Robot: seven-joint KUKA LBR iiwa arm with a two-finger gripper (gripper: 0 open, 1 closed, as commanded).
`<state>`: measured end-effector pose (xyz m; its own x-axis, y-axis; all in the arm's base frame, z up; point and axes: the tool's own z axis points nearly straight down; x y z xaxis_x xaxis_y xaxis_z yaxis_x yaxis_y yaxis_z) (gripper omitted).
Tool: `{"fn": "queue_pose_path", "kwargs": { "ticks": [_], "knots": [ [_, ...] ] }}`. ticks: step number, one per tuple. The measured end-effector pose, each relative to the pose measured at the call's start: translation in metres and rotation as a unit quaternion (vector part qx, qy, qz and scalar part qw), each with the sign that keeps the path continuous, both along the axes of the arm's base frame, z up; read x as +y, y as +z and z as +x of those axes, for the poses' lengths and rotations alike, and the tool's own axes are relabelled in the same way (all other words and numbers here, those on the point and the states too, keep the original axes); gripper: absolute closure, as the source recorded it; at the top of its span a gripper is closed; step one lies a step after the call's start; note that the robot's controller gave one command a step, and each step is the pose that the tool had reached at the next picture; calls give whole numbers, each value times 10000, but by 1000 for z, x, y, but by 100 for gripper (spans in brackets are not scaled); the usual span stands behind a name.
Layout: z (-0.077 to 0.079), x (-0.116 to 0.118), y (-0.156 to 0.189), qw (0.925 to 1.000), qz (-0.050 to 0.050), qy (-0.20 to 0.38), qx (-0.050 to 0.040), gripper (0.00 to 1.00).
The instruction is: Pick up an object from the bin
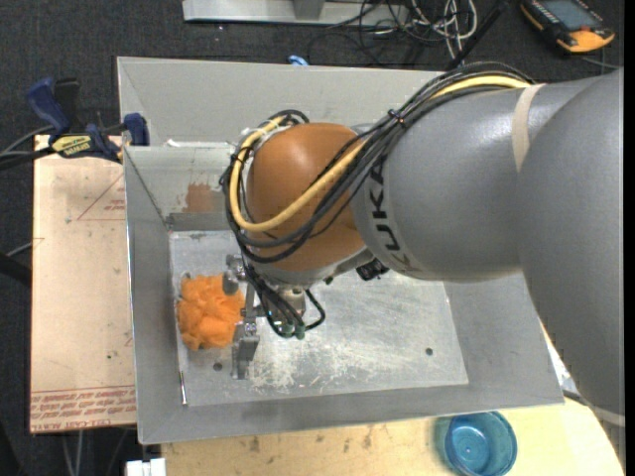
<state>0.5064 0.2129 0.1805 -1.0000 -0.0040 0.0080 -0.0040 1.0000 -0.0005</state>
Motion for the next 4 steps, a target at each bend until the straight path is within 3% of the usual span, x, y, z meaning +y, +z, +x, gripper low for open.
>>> {"fn": "queue_pose_path", "kwargs": {
  "ticks": [1, 2, 3, 4],
  "knots": [
    [2, -1, 4, 10000, 8, -22, -37, 0],
    [4, 3, -45, 9988, 14, -480, -58, 0],
    [3, 3, -56, 9958, -2, -910, -35, 0],
    [4, 20, -46, 9886, 3, -1504, -50, 0]
  ]
}}
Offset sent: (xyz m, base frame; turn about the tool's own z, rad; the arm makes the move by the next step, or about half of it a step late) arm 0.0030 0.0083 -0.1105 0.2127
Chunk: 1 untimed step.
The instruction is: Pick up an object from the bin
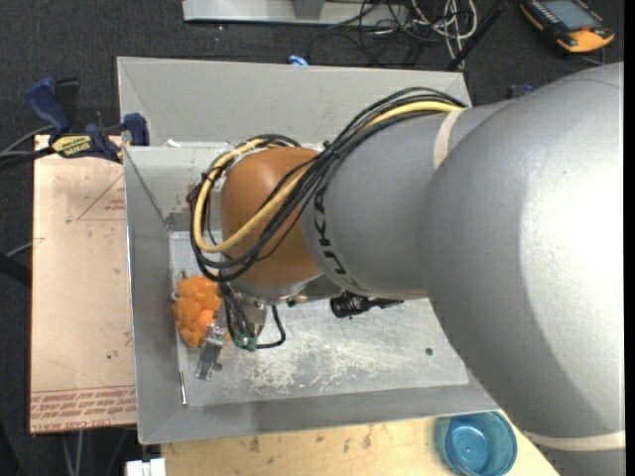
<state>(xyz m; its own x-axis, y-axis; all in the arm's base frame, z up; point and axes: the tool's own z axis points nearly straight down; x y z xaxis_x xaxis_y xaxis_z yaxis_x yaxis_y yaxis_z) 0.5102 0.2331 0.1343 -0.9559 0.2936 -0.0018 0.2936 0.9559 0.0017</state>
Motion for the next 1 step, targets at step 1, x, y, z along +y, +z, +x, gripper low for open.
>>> {"fn": "queue_pose_path", "kwargs": {
  "ticks": [1],
  "knots": [
    [-10, 1, -54, 9999, 18, 156, -48, 0]
  ]
}}
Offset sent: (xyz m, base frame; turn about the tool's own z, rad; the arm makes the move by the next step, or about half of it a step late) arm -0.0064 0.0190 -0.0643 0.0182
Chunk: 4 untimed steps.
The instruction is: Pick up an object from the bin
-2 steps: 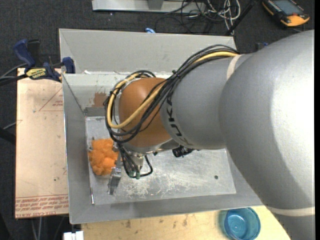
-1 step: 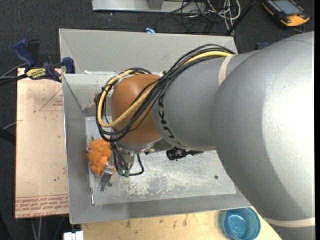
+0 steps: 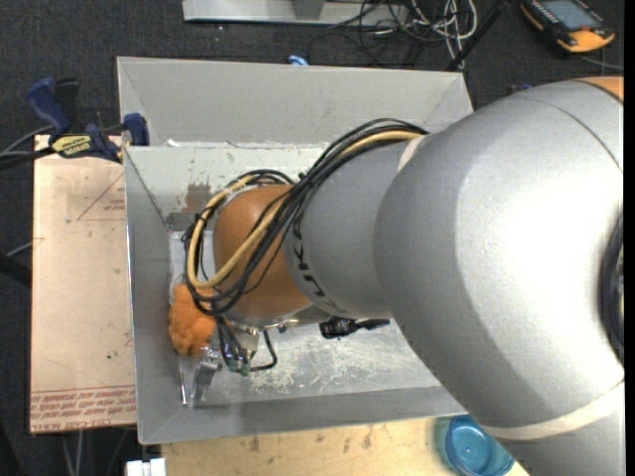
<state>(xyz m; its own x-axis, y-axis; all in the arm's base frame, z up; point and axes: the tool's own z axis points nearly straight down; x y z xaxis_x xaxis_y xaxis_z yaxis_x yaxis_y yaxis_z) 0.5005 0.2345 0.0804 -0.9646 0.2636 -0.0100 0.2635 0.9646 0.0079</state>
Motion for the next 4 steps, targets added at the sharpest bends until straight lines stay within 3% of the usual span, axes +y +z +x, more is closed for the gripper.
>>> {"fn": "queue_pose_path", "kwargs": {
  "ticks": [1, 4],
  "knots": [
    [8, 13, -7, 9996, -45, -274, 20, 100],
    [7, 12, 0, 9996, -55, -281, 57, 100]
  ]
}}
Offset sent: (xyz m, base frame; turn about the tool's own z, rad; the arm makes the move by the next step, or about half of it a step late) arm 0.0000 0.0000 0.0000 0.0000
